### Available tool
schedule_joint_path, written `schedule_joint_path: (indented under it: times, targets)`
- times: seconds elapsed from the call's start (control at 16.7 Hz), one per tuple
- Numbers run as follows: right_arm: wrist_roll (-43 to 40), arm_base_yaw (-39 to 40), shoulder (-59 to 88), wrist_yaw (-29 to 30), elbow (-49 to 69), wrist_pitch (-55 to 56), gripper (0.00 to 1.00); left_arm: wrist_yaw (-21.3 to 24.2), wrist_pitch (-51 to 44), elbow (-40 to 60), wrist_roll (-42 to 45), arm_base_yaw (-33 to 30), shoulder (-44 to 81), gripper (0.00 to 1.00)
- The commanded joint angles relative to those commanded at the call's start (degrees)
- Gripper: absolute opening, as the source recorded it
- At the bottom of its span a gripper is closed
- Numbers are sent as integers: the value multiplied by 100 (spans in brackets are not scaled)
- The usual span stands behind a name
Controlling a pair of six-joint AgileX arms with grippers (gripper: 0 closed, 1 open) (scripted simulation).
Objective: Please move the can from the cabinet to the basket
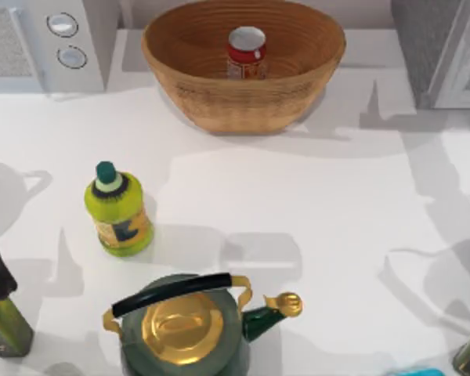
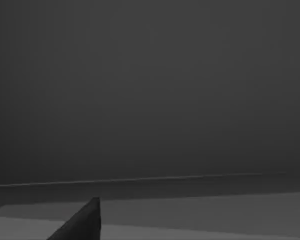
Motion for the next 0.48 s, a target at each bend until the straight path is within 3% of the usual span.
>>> schedule_joint_path:
  times: [0.48]
  targets:
    - [-59,-763,-2277,-714,-2029,-652,100,0,0,0,0,0,0,100]
